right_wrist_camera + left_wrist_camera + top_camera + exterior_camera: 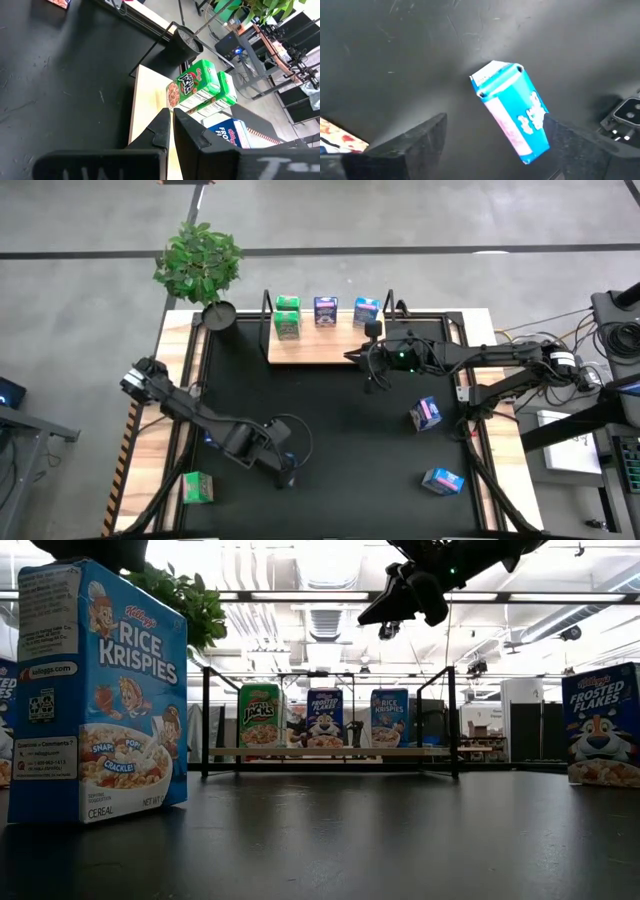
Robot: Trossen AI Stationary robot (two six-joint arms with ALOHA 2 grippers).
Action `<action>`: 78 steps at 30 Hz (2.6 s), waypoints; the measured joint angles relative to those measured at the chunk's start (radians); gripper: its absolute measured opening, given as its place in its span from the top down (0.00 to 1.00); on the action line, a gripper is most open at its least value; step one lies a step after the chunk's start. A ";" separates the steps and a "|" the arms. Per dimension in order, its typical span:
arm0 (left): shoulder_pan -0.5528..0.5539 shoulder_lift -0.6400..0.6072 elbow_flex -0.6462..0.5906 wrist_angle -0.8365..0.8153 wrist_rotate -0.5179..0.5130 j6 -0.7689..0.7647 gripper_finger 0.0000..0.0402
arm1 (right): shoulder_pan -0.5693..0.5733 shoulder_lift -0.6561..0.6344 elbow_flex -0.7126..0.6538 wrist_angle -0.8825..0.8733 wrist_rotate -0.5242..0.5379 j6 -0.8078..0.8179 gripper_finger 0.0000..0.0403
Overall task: Stack cereal on shelf
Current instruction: Put the left light blue cereal box aligned with the other light blue cereal box on the shelf
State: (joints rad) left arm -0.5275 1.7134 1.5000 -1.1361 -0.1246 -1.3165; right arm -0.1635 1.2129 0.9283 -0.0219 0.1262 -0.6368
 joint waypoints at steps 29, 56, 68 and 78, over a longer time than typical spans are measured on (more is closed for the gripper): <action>-0.064 0.053 -0.020 0.089 -0.078 0.015 0.28 | 0.000 0.000 0.000 -0.005 0.000 0.042 0.97; -0.074 0.081 0.024 0.035 -0.146 0.015 0.28 | 0.000 0.000 0.001 -0.033 0.001 0.042 0.97; -0.074 0.109 0.023 0.056 -0.138 0.073 0.33 | 0.000 0.000 0.001 -0.033 0.001 0.049 0.97; -0.074 0.109 0.023 0.062 -0.150 0.112 0.51 | 0.000 0.000 0.001 -0.056 0.001 0.063 0.97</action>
State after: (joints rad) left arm -0.6013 1.8226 1.5234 -1.0745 -0.2744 -1.2045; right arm -0.1635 1.2129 0.9291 -0.0776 0.1268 -0.5735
